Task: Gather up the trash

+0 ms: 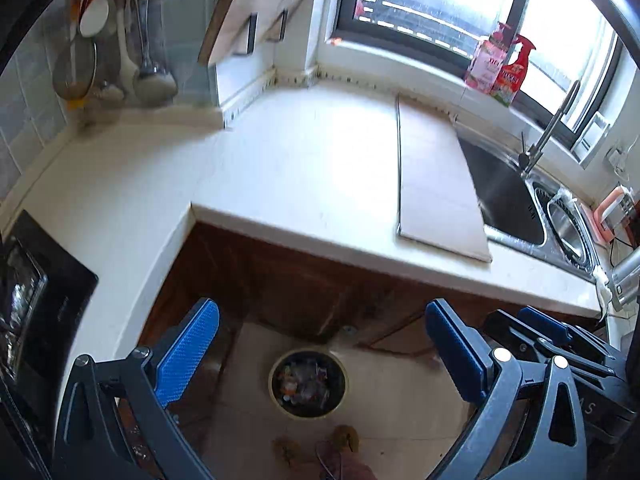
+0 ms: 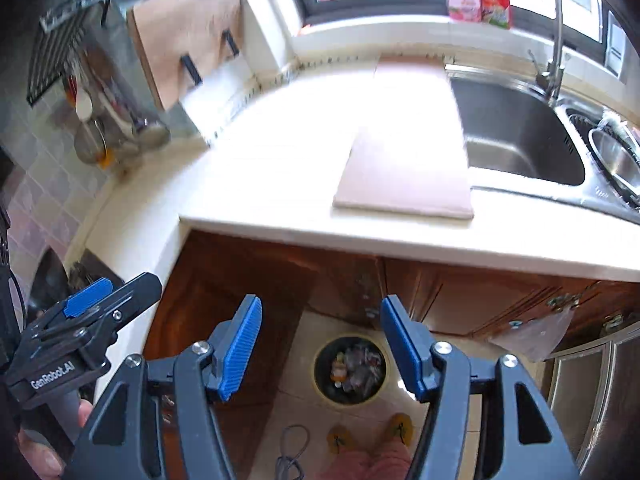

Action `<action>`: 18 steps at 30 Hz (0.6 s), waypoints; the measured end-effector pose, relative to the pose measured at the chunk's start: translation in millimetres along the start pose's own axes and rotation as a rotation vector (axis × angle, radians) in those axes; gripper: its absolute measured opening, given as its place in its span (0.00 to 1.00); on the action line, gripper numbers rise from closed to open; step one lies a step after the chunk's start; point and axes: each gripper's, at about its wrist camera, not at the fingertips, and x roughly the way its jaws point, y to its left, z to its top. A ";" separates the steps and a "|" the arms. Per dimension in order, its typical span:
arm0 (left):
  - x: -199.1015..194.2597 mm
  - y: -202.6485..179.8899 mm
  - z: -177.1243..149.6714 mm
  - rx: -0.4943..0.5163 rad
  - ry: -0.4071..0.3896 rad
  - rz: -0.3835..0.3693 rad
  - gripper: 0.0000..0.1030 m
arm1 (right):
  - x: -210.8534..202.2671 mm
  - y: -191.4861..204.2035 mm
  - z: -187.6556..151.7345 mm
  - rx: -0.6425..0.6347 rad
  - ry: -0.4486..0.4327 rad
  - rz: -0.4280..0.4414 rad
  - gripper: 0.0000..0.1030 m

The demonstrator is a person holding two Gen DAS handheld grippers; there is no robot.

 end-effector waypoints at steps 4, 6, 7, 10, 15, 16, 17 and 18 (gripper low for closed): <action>-24.6 -13.4 23.8 -0.001 -0.036 0.009 0.99 | -32.2 3.1 18.3 0.000 -0.059 -0.039 0.61; -39.6 -19.6 33.9 -0.003 -0.058 -0.003 0.99 | -48.8 5.7 24.1 -0.001 -0.088 -0.052 0.61; -46.3 -23.0 37.9 -0.001 -0.072 -0.002 0.99 | -58.1 8.1 27.3 -0.002 -0.105 -0.053 0.61; -69.3 -35.9 49.6 0.007 -0.098 0.012 0.99 | -82.0 13.6 33.0 -0.013 -0.158 -0.059 0.61; -86.4 -39.2 54.3 -0.012 -0.125 0.013 0.99 | -106.6 22.2 38.8 -0.048 -0.224 -0.109 0.61; -88.5 -37.4 54.0 -0.014 -0.128 0.024 0.99 | -108.1 23.0 40.0 -0.048 -0.224 -0.109 0.61; -89.4 -37.1 53.8 -0.012 -0.132 0.041 0.99 | -108.5 23.0 40.9 -0.045 -0.224 -0.105 0.61; -91.6 -37.2 54.1 -0.009 -0.139 0.057 0.99 | -108.7 23.7 41.7 -0.041 -0.222 -0.101 0.61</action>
